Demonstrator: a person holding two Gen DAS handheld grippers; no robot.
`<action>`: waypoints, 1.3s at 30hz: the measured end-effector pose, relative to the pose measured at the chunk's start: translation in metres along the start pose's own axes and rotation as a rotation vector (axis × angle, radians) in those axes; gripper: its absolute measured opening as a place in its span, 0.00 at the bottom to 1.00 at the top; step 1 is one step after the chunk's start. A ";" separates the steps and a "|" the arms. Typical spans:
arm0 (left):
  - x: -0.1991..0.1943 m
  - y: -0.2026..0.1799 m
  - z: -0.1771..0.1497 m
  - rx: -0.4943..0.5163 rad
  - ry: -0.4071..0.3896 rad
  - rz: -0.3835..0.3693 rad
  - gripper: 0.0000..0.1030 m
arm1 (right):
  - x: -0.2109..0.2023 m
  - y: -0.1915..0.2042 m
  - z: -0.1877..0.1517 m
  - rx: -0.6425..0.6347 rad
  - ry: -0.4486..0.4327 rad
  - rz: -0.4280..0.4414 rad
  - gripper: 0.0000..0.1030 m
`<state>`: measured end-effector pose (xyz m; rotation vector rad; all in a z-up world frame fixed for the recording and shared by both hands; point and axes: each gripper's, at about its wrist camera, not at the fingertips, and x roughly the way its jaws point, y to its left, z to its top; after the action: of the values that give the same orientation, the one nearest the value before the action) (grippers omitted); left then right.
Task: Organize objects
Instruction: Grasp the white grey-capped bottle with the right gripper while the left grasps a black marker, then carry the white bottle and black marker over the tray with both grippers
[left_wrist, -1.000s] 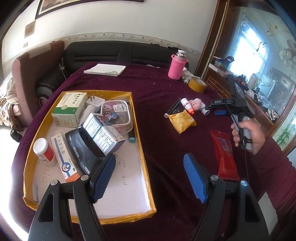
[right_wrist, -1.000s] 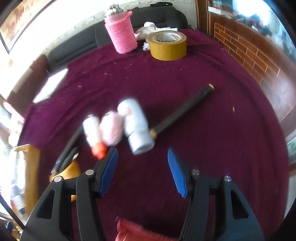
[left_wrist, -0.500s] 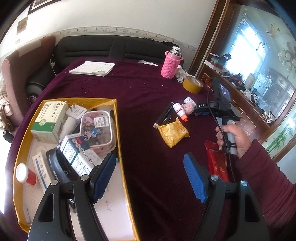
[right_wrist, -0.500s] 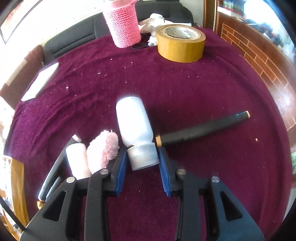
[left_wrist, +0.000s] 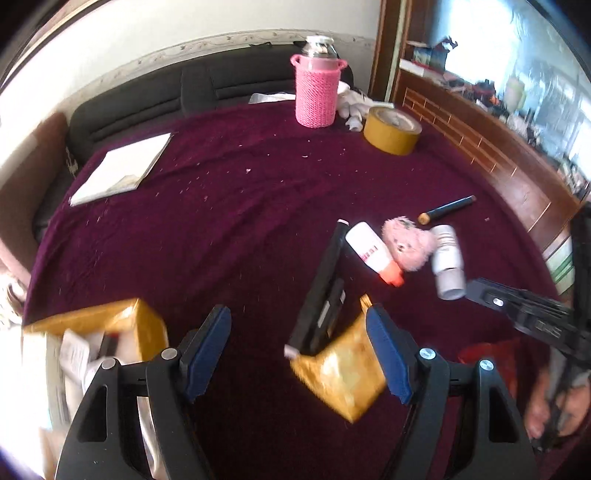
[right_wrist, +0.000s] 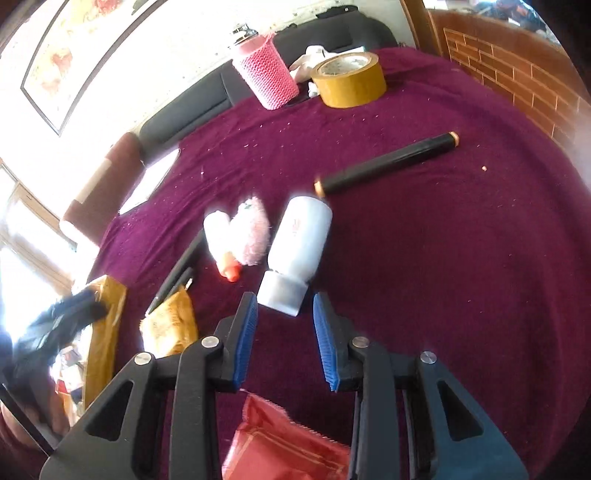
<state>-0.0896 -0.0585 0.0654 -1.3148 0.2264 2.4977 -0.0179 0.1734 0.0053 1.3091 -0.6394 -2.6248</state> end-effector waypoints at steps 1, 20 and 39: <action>0.010 -0.004 0.005 0.027 0.009 0.009 0.67 | 0.003 0.000 0.001 0.001 -0.002 0.013 0.28; 0.072 -0.042 0.014 0.187 0.049 0.055 0.15 | 0.013 -0.016 0.003 0.073 0.013 0.079 0.28; -0.101 0.024 -0.045 -0.061 -0.223 -0.191 0.11 | 0.008 -0.021 0.014 0.143 -0.024 0.119 0.29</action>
<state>-0.0094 -0.1139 0.1232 -1.0148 -0.0253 2.4768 -0.0325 0.1948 -0.0018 1.2352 -0.8950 -2.5434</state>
